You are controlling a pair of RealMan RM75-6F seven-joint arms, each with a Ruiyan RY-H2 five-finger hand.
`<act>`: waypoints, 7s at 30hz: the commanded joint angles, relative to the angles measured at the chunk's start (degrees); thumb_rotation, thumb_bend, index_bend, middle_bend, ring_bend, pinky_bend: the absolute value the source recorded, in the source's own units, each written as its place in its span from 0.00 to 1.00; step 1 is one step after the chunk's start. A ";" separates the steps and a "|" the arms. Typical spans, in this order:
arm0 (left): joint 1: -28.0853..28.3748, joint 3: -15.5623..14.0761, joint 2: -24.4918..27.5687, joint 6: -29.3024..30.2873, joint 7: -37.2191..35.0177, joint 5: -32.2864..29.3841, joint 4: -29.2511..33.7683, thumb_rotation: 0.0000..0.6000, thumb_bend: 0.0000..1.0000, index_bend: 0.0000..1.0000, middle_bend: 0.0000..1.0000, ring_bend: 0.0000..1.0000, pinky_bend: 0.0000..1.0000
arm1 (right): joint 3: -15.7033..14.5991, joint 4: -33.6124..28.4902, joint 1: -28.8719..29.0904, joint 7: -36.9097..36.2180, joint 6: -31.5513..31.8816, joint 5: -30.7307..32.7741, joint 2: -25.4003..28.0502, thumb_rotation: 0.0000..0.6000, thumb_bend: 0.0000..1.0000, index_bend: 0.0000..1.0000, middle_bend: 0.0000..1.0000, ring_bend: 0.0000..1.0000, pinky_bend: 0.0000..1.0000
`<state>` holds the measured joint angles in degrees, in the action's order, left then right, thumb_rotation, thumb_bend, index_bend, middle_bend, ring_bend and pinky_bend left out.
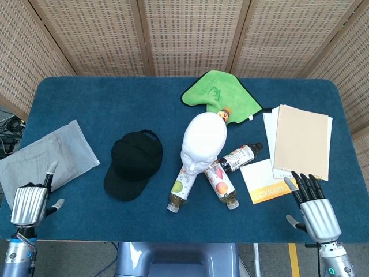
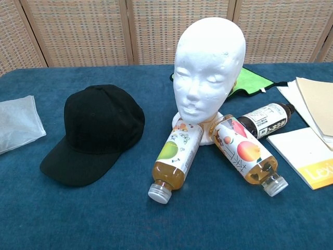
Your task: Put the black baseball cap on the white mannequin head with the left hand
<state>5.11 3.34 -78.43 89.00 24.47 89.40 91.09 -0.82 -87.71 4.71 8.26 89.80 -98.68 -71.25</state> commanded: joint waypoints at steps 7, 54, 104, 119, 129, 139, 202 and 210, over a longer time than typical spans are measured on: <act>1.99 -0.72 -1.36 -3.41 2.35 0.18 -1.65 1.00 0.20 0.00 0.92 0.87 0.79 | 0.10 -0.11 -0.06 -0.10 0.12 0.08 0.05 1.00 0.04 0.10 0.00 0.00 0.00; 10.65 -4.85 -24.19 -6.17 -2.30 9.35 -39.18 1.00 0.43 0.15 0.92 0.87 0.79 | 0.81 0.35 -0.09 -2.00 0.79 0.54 0.15 1.00 0.04 0.09 0.00 0.00 0.00; 13.31 -7.02 -33.29 -5.37 -6.11 9.80 -53.19 1.00 0.43 0.16 0.92 0.87 0.79 | 1.23 0.75 -0.12 -4.17 1.71 0.47 0.21 1.00 0.04 0.08 0.00 0.00 0.00; 14.86 -5.78 -39.17 -2.76 -7.15 9.41 -63.27 1.00 0.44 0.31 0.92 0.87 0.79 | 1.27 0.99 -0.12 -4.21 1.77 0.52 0.04 1.00 0.04 0.08 0.00 0.00 0.00; 15.62 -5.76 -42.88 -1.23 -9.27 8.80 -70.92 1.00 0.43 0.31 0.92 0.87 0.79 | 1.19 1.15 -0.06 -4.09 1.81 0.24 -0.06 1.00 0.04 0.08 0.00 0.00 0.00; 17.38 -6.32 -44.87 2.04 -9.41 9.24 -76.56 1.00 0.44 0.33 0.92 0.87 0.79 | 0.96 0.87 -0.10 -3.87 2.01 -0.26 0.05 1.00 0.04 0.08 0.00 0.00 0.00; 27.40 -7.68 -33.20 13.90 -0.82 8.95 -76.72 1.00 0.72 0.84 0.94 0.88 0.79 | 0.92 1.19 -0.06 -4.26 2.77 -0.84 -0.05 1.00 0.04 0.08 0.00 0.00 0.00; 29.38 -6.75 -29.24 16.60 1.16 9.07 -72.69 1.00 0.72 0.85 0.94 0.88 0.79 | 0.92 1.03 -0.11 -4.56 2.99 -0.96 0.12 1.00 0.04 0.08 0.00 0.00 0.00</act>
<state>33.80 -3.85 -108.70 104.94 25.13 98.49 17.18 0.11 -86.67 4.60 3.71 92.78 -99.63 -71.15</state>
